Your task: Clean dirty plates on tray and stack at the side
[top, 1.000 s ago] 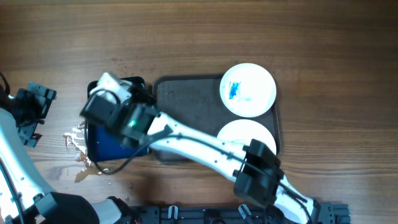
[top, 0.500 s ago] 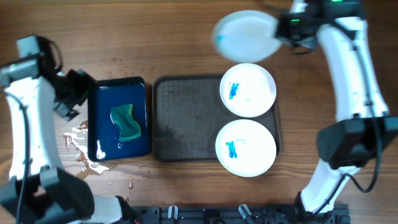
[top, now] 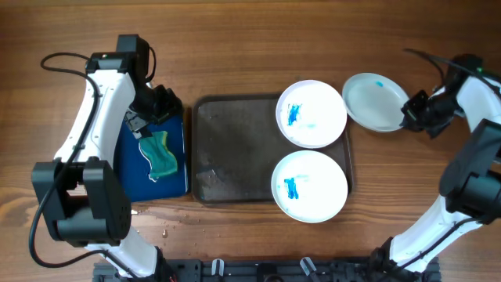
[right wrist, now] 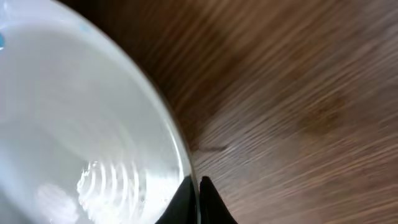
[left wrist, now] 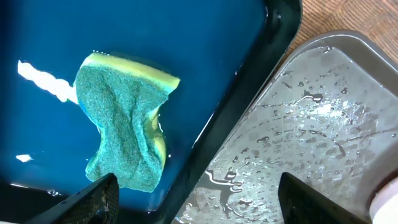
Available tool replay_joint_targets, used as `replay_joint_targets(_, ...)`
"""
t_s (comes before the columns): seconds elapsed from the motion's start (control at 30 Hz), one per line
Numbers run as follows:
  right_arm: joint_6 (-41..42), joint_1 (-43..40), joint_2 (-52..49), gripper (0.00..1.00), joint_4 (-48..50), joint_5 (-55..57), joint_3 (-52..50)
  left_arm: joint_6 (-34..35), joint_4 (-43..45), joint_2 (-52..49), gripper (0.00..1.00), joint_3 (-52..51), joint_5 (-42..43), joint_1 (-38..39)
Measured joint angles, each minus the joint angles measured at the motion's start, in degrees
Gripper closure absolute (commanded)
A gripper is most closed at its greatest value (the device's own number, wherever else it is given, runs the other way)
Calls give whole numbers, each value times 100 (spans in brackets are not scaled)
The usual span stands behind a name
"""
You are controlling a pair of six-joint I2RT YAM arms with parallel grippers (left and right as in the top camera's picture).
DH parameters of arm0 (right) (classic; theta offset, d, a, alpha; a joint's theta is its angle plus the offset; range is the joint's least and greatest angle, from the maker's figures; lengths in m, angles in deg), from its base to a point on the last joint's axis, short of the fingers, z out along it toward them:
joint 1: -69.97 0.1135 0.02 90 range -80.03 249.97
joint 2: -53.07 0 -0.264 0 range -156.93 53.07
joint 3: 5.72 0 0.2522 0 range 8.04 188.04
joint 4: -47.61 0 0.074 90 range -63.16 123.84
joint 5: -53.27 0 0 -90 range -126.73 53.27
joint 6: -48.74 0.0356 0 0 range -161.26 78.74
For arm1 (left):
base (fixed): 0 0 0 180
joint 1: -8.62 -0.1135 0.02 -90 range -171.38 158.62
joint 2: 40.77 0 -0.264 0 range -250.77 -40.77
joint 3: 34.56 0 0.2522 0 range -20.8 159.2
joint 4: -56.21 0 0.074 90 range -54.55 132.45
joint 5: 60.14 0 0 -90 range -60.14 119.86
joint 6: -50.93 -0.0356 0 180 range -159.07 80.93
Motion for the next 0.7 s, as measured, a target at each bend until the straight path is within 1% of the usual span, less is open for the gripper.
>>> replay_joint_targets(0.2,-37,-1119,0,96,85,-125,-26,-129,-83,0,19,0,-59,0)
replay_joint_targets(0.27,-72,-1298,0,96,98,-90,-26,-131,-83,0,19,0,-59,0)
replay_joint_targets(0.33,-92,-1305,0,73,129,13,-26,-133,-96,0,14,0,-59,0)
replay_joint_targets(0.37,-125,-1296,0,64,162,31,-26,-138,-109,0,12,0,-59,0)
replay_joint_targets(0.43,-326,-1294,0,60,254,-24,-28,-153,-111,0,12,0,-61,0)
replay_joint_targets(0.47,-415,-1294,0,61,264,-101,-26,-160,-114,0,13,0,-61,0)
replay_joint_targets(0.57,-1029,-1239,0,73,140,-763,96,-190,-118,0,17,0,-61,0)
replay_joint_targets(0.6,-1224,-1154,9,76,133,-938,214,-205,-122,0,19,0,-61,0)
replay_joint_targets(0.63,-1558,-990,57,78,144,-1163,354,-262,-120,0,21,0,-63,0)
replay_joint_targets(0.67,-2138,-595,299,78,146,-1471,481,-361,-120,0,25,0,-66,0)
replay_joint_targets(0.7,-2490,-308,518,78,109,-1683,518,-435,-120,0,25,0,-83,0)
